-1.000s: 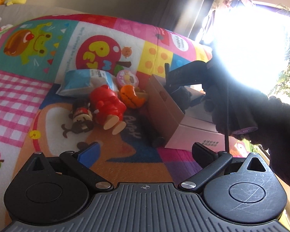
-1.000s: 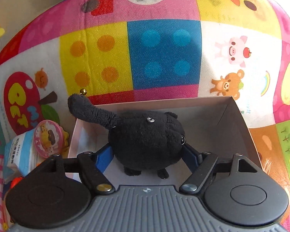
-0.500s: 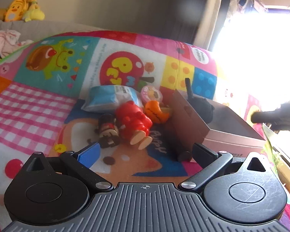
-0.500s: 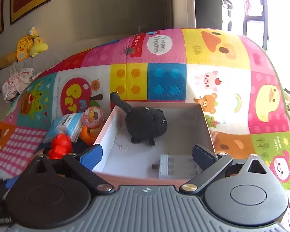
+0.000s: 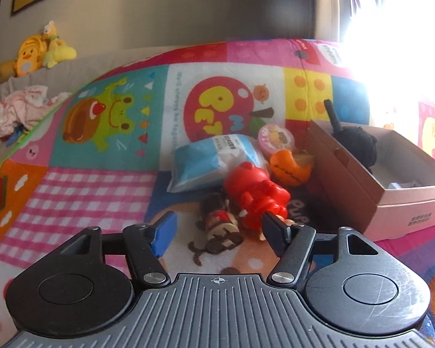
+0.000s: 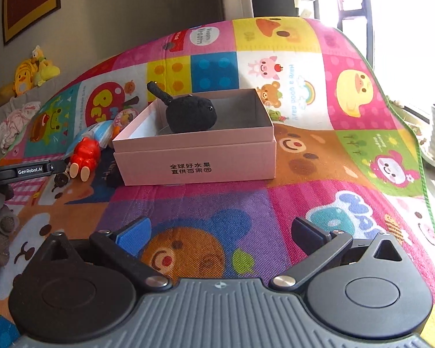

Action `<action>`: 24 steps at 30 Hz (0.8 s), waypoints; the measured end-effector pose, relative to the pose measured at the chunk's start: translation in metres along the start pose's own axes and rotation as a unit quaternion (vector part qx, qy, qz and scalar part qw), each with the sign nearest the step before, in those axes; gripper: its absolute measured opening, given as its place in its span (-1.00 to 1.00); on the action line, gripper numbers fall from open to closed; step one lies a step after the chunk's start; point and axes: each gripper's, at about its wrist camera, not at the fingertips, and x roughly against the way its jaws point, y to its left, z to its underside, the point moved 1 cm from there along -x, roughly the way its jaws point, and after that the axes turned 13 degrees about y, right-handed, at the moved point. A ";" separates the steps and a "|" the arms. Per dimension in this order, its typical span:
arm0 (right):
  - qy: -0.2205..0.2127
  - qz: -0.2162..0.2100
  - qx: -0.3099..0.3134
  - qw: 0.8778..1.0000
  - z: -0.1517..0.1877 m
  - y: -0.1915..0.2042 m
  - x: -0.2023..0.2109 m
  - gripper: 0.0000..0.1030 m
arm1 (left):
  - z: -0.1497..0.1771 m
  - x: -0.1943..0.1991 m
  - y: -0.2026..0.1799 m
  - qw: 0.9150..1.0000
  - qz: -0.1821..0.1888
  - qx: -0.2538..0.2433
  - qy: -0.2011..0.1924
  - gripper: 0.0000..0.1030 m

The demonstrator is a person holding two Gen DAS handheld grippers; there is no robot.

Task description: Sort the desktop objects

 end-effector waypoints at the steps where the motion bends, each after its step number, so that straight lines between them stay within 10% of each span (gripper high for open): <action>1: -0.002 0.000 -0.004 1.000 0.002 -0.002 -0.001 1.00 | -0.003 -0.003 0.001 1.000 -0.006 -0.003 0.004 0.36; 12: -0.013 0.005 -0.007 1.000 0.008 0.000 -0.001 1.00 | 0.001 0.000 -0.070 0.987 0.102 -0.128 0.010 0.41; 24: 0.017 -0.012 -0.051 0.998 0.005 -0.015 -0.012 1.00 | 0.008 -0.021 -0.093 0.979 0.077 -0.187 0.035 0.39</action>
